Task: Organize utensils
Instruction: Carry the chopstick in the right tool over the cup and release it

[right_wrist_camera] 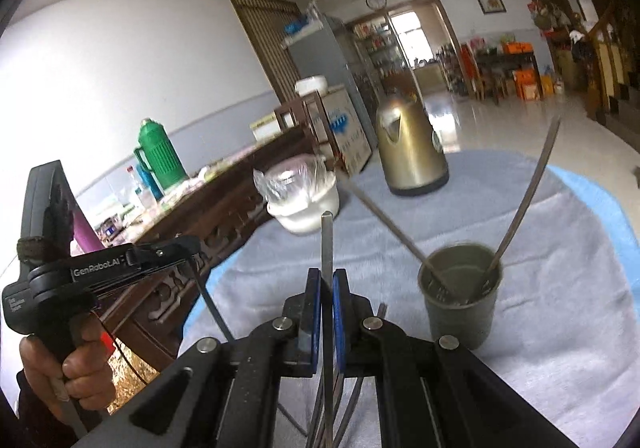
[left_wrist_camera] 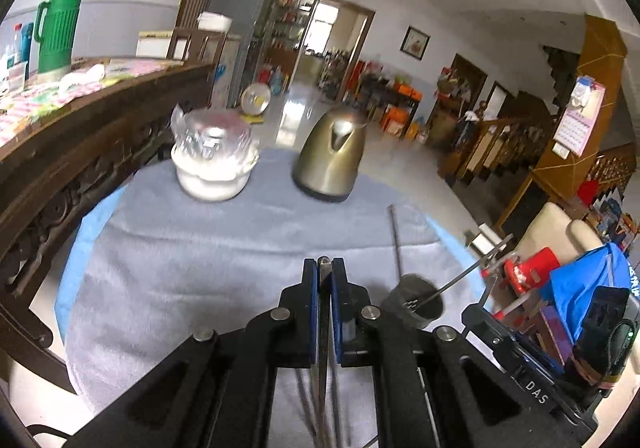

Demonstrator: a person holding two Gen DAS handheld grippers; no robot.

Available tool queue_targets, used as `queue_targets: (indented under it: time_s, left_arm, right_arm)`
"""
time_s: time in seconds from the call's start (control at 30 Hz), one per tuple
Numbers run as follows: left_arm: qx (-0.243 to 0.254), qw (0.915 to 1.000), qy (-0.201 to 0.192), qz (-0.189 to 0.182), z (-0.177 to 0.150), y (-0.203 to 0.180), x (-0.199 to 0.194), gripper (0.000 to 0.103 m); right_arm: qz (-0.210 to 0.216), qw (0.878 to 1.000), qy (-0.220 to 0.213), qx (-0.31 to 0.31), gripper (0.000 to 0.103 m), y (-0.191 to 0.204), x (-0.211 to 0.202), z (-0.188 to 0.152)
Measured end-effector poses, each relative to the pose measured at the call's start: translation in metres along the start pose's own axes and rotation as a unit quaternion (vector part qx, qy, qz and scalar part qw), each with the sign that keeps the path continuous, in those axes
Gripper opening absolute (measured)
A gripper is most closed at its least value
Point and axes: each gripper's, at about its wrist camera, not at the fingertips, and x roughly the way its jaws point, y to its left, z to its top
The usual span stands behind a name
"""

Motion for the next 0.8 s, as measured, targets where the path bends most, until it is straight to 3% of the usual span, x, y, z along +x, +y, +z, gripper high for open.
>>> queue_targets:
  time_s: [0.43, 0.8]
  left_arm:
    - [0.026, 0.9969, -0.069, -0.025, 0.034, -0.056, -0.015, 0.007]
    - [0.044, 0.9893, -0.135, -0.035, 0.063, -0.103, -0.002, 0.007]
  right_arm:
    - [-0.027, 0.995, -0.093, -0.003, 0.006, -0.022, -0.049, 0.051]
    - [-0.07, 0.982, -0.174, 0.0, 0.006, -0.043, -0.055, 0.102]
